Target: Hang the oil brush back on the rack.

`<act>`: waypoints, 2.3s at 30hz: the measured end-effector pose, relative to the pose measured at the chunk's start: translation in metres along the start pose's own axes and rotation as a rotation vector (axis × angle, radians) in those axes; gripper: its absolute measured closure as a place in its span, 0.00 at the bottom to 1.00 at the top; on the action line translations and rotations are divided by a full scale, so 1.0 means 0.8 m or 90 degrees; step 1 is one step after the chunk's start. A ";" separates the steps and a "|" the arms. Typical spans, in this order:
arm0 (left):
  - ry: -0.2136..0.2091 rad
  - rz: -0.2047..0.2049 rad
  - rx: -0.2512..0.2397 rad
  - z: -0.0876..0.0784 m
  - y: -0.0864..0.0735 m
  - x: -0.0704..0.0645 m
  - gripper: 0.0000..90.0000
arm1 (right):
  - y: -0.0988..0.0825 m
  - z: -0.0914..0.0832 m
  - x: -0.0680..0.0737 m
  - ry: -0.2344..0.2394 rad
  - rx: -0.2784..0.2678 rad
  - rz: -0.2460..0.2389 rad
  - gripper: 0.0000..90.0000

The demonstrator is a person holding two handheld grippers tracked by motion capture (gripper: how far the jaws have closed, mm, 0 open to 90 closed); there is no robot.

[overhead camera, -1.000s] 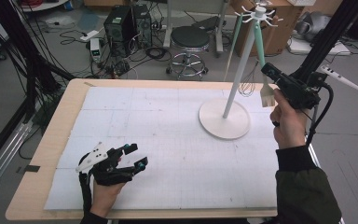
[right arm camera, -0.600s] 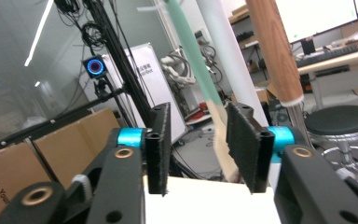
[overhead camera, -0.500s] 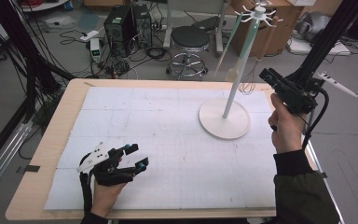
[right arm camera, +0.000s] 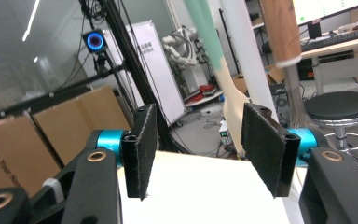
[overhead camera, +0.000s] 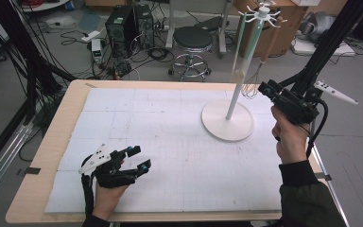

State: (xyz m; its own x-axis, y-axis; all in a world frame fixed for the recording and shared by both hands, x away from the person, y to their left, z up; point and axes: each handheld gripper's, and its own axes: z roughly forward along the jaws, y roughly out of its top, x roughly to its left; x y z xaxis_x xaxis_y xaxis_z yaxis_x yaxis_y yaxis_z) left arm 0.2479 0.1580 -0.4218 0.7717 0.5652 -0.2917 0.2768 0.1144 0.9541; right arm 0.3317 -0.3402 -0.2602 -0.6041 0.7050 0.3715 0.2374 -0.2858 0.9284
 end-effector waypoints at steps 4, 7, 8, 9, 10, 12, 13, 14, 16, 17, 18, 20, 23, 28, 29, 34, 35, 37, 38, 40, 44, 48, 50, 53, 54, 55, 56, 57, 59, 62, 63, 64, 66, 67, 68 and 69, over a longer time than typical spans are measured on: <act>0.001 0.003 0.002 0.002 0.000 -0.001 0.32 | -0.008 -0.001 -0.001 -0.002 0.018 -0.003 0.46; 0.003 0.003 0.001 0.001 0.000 -0.002 0.32 | -0.012 -0.001 -0.001 -0.001 0.023 -0.003 0.45; 0.003 0.004 0.002 0.001 0.000 -0.002 0.32 | -0.013 -0.001 -0.001 0.000 0.023 -0.005 0.45; 0.002 0.003 0.001 0.001 0.000 -0.002 0.32 | -0.015 -0.001 0.000 0.002 0.027 -0.004 0.45; 0.002 0.003 0.002 0.001 0.000 -0.002 0.32 | -0.016 -0.001 0.000 0.000 0.027 -0.008 0.45; -0.001 0.004 0.003 0.001 0.000 -0.002 0.32 | -0.019 -0.002 0.000 0.003 0.030 -0.008 0.45; -0.001 0.002 0.003 0.001 0.000 -0.002 0.32 | -0.020 -0.003 0.000 0.003 0.033 -0.007 0.45; -0.001 0.001 0.004 0.002 0.000 -0.002 0.31 | -0.021 -0.003 0.000 0.001 0.037 -0.007 0.45; -0.001 0.003 0.003 0.002 0.000 -0.002 0.31 | -0.024 -0.004 -0.003 0.001 0.038 -0.009 0.45; -0.001 0.003 0.002 0.002 0.000 -0.002 0.31 | -0.025 -0.005 -0.003 -0.002 0.040 -0.010 0.45; -0.001 0.002 0.001 0.002 0.000 -0.002 0.31 | -0.027 -0.006 -0.004 -0.002 0.042 -0.008 0.44; -0.001 0.003 0.001 0.002 0.000 -0.002 0.31 | -0.030 -0.007 -0.004 -0.003 0.046 -0.012 0.44; -0.002 0.002 0.002 0.002 0.000 -0.002 0.31 | -0.038 -0.009 -0.006 -0.004 0.055 -0.010 0.41; -0.002 0.002 0.004 0.003 0.000 -0.002 0.31 | -0.046 -0.010 -0.009 0.014 0.072 -0.013 0.36; -0.003 0.001 0.005 0.004 0.000 -0.003 0.31 | -0.047 -0.011 -0.008 0.015 0.075 -0.014 0.35; -0.002 0.002 0.008 0.005 -0.001 -0.003 0.31 | -0.058 -0.014 -0.007 0.019 0.083 -0.019 0.33; -0.002 0.002 0.008 0.005 -0.001 -0.003 0.31 | -0.062 -0.015 -0.007 0.018 0.087 -0.023 0.32; -0.001 0.003 0.009 0.004 -0.001 -0.002 0.31 | -0.069 -0.016 -0.007 0.015 0.098 -0.029 0.32; -0.002 0.001 0.009 0.005 -0.001 -0.002 0.31 | -0.071 -0.017 -0.007 0.014 0.101 -0.031 0.32; -0.001 0.001 0.009 0.005 -0.002 -0.002 0.31 | -0.079 -0.019 -0.008 0.015 0.110 -0.034 0.31; 0.000 0.002 0.013 0.006 -0.002 -0.001 0.31 | -0.092 -0.023 -0.007 0.013 0.128 -0.044 0.29; 0.000 0.001 0.014 0.008 -0.003 -0.002 0.31 | -0.107 -0.029 -0.007 0.014 0.144 -0.049 0.29; 0.000 0.001 0.017 0.010 -0.004 -0.002 0.31 | -0.114 -0.030 -0.007 0.017 0.153 -0.052 0.29; 0.000 0.002 0.023 0.011 -0.005 -0.001 0.31 | -0.123 -0.032 -0.007 0.017 0.160 -0.059 0.29; 0.002 0.002 0.022 0.012 -0.005 -0.001 0.31 | -0.126 -0.033 -0.007 0.017 0.162 -0.062 0.29; 0.001 0.000 0.023 0.012 -0.005 -0.001 0.31 | -0.129 -0.034 -0.006 0.017 0.166 -0.060 0.29; 0.002 0.002 0.025 0.012 -0.006 -0.001 0.31 | -0.132 -0.034 -0.005 0.019 0.168 -0.060 0.29; 0.003 0.002 0.026 0.012 -0.006 0.000 0.31 | -0.134 -0.034 -0.005 0.019 0.170 -0.066 0.29; 0.005 0.001 0.026 0.013 -0.006 0.000 0.31 | -0.140 -0.035 -0.005 0.017 0.176 -0.076 0.29; 0.005 0.001 0.027 0.013 -0.007 0.001 0.31 | -0.149 -0.038 -0.007 0.023 0.184 -0.077 0.28; 0.005 0.000 0.028 0.013 -0.007 0.001 0.31 | -0.152 -0.040 -0.008 0.022 0.183 -0.077 0.28; 0.005 0.001 0.029 0.014 -0.007 0.001 0.31 | -0.155 -0.041 -0.010 0.022 0.183 -0.075 0.28; 0.005 0.000 0.028 0.015 -0.008 0.002 0.31 | -0.160 -0.043 -0.012 0.020 0.188 -0.069 0.28; 0.005 0.000 0.028 0.015 -0.008 0.002 0.31 | -0.162 -0.043 -0.013 0.019 0.188 -0.069 0.27; 0.006 0.001 0.028 0.016 -0.008 0.002 0.31 | -0.164 -0.044 -0.014 0.019 0.190 -0.070 0.27; 0.006 0.001 0.028 0.017 -0.008 0.003 0.31 | -0.166 -0.044 -0.015 0.021 0.191 -0.074 0.26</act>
State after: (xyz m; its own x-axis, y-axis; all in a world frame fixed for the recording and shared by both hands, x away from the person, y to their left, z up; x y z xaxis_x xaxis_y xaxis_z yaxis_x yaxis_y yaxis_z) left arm 0.2555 0.1477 -0.4293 0.7666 0.5729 -0.2900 0.3014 0.0777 0.9503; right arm 0.2806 -0.3337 -0.3883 -0.6632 0.6989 0.2676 0.3762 0.0022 0.9265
